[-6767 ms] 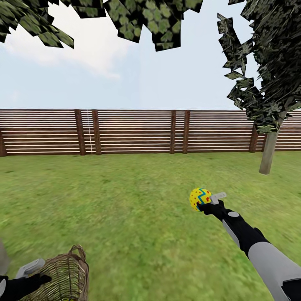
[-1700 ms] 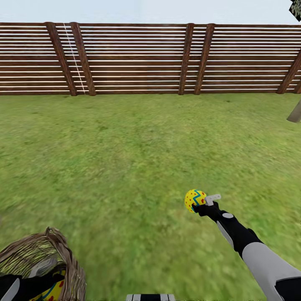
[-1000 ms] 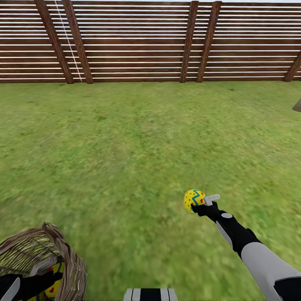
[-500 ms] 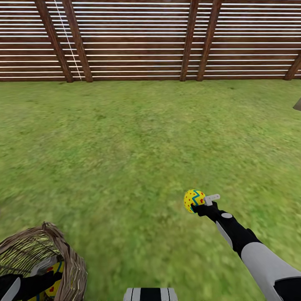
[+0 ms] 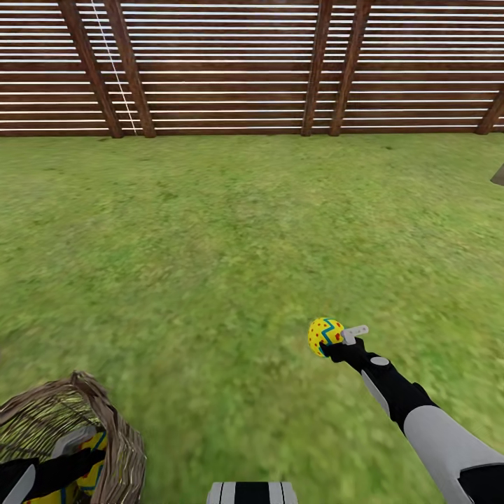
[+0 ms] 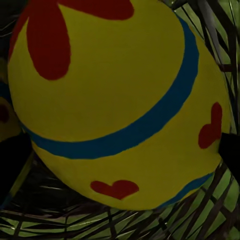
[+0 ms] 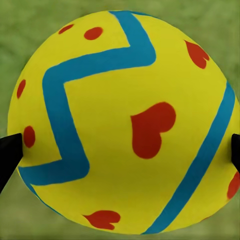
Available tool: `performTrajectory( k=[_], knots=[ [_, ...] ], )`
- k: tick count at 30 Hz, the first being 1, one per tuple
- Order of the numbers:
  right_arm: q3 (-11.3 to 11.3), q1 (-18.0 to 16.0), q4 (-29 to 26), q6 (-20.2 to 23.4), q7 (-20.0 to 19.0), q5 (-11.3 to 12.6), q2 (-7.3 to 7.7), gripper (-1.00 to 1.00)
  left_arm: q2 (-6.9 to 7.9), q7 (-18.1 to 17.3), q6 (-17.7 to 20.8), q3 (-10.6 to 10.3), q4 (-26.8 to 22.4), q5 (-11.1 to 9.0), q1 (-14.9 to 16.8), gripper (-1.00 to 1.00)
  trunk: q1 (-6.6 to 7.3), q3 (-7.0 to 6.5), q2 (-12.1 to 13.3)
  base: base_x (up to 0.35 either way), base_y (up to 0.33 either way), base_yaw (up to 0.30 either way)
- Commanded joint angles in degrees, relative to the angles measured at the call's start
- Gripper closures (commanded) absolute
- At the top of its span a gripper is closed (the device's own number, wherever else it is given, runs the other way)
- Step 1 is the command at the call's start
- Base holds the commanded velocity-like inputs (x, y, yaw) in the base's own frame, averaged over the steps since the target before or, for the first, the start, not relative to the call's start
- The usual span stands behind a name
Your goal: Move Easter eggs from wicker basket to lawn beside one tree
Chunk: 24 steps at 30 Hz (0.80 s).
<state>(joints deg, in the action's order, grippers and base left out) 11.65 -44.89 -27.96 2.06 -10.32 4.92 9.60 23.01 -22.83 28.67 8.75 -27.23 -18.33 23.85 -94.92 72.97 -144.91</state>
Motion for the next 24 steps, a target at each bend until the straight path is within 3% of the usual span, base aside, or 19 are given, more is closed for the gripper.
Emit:
performTrajectory(
  k=[1,5,24],
  knots=[
    [0.3,0.0,-0.1,0.3,-0.1,0.5,0.04,1.00,-0.10,-0.1,0.4,0.2,0.0,0.1,0.0,1.00,0.00,0.05,0.0,0.000,0.000,0.000],
    [1.8,0.0,-0.1,0.3,-0.1,0.5,0.07,1.00,-0.15,-0.1,0.3,0.2,0.0,0.1,0.0,1.00,0.00,0.05,0.0,0.000,0.000,0.000],
    [1.8,0.0,-0.2,0.4,-0.3,0.6,0.13,1.00,-0.29,-0.1,0.2,0.1,0.3,0.1,0.0,1.00,0.00,0.05,0.0,0.000,0.000,0.000]
  ],
)
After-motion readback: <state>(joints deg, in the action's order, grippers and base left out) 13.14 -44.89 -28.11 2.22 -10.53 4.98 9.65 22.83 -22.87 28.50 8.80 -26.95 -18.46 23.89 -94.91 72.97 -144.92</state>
